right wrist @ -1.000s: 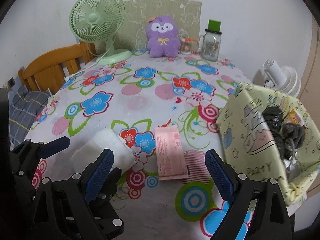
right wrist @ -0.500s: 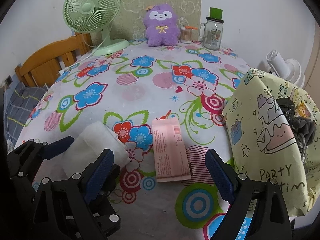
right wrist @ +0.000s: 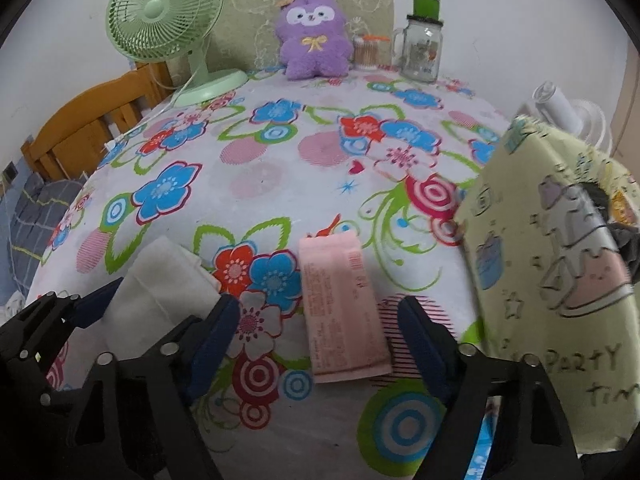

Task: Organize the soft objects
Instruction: 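Grasp the cotton pad pack with left tool while right grasps pink packet, then carry the cotton pads with left tool while right carries pink packet to box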

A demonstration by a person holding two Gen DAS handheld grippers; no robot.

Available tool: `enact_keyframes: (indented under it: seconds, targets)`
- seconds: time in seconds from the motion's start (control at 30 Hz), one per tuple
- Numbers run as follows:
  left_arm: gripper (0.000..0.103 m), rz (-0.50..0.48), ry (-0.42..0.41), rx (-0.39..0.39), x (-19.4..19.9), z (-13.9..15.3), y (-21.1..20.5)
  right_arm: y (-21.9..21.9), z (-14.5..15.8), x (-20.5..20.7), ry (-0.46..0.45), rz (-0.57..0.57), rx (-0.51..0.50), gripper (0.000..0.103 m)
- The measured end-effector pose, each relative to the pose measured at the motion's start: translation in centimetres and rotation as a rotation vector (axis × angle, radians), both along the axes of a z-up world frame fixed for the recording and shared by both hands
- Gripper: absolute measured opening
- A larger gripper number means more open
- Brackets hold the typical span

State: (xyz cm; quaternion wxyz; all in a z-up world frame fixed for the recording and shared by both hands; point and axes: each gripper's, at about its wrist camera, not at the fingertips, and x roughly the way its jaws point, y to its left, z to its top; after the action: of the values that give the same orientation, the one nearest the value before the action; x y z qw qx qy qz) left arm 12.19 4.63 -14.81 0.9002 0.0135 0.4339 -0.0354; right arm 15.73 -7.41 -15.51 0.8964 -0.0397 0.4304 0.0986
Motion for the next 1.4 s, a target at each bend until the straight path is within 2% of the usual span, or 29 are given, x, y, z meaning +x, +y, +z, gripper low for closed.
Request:
enact_keyframes:
  seconds: [0.27, 0.6, 0.8, 0.9, 1.2, 1.4]
  targets:
    - [0.069, 0.001, 0.008, -0.006, 0.4, 0.0, 0.0, 0.3, -1.0, 1.3, 0.059, -0.003, 0.026, 0.075]
    - [0.069, 0.002, 0.004, 0.025, 0.8, 0.0, -0.9, 0.1, -1.0, 1.5, 0.055, 0.0, 0.039, 0.061]
    - [0.069, 0.014, 0.002, 0.036, 0.8, 0.2, -1.2, -0.7, -0.9, 1.5, 0.057, 0.003, 0.041, 0.045]
    - [0.069, 0.012, -0.005, 0.066, 0.6, 0.2, -1.6, -0.6, -0.9, 1.2, 0.049, -0.003, 0.008, 0.044]
    - [0.066, -0.003, -0.001, 0.064, -0.4, 0.5, -2.3, -1.2, -0.7, 0.3, 0.067, 0.001, 0.003, 0.043]
    - [0.06, -0.015, -0.011, 0.057, -1.3, 1.0, -2.8, -1.5, 0.0, -0.8, 0.048, 0.004, -0.001, 0.043]
